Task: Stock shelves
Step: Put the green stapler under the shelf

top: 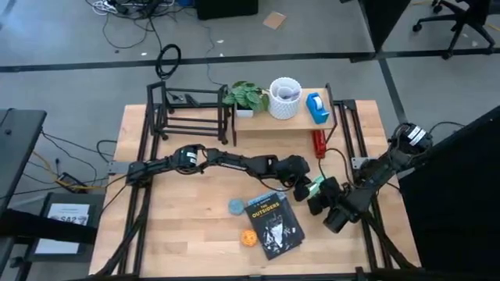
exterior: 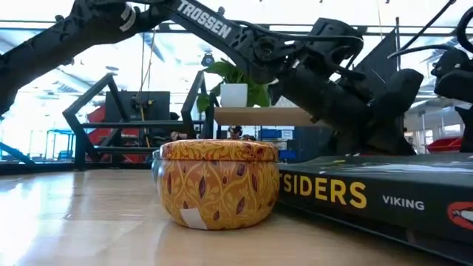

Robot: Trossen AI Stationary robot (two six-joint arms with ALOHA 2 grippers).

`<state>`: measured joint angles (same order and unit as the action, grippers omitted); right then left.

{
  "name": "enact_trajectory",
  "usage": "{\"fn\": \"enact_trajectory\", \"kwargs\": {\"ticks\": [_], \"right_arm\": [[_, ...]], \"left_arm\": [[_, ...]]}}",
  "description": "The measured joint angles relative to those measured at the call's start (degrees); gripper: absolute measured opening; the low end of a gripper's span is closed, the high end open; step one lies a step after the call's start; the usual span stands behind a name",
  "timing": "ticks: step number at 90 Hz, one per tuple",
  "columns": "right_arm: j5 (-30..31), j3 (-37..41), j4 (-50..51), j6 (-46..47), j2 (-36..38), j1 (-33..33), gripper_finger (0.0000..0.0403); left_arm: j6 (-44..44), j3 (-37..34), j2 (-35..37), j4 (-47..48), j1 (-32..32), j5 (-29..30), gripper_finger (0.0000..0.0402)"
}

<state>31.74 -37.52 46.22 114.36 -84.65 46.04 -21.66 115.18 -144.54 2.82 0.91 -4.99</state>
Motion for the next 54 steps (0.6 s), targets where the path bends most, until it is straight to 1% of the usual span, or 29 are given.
{"fn": "enact_trajectory", "kwargs": {"ticks": [16,25,30,34,40,48,54], "right_arm": [[1.4,0.0,0.8,-0.6,2.2,0.5,0.0073],[5.7,0.0,1.4,-0.6,4.8,1.3,0.0073],[7.7,0.0,1.4,-0.6,6.6,2.4,0.0073],[8.0,0.0,1.4,-0.5,8.3,3.0,0.0073],[6.0,0.0,1.3,0.5,10.3,3.7,0.0073],[-0.3,0.0,0.9,3.3,11.8,4.9,0.0073],[-4.4,0.0,0.0,4.5,11.5,5.7,0.0073]], "left_arm": [[-3.1,0.1,0.2,3.9,0.1,-4.0,0.0000],[-4.5,0.1,0.2,4.0,0.4,-8.4,0.0000],[-4.6,0.1,0.2,4.3,0.5,-9.2,0.0000],[-4.6,0.1,0.2,4.4,0.6,-9.2,0.0000],[-4.4,0.0,0.4,4.6,0.5,-9.3,0.0000],[-4.3,0.0,0.8,4.8,0.6,-8.2,0.0000],[-3.9,-0.1,1.1,5.3,0.8,-6.8,0.0000]]}}
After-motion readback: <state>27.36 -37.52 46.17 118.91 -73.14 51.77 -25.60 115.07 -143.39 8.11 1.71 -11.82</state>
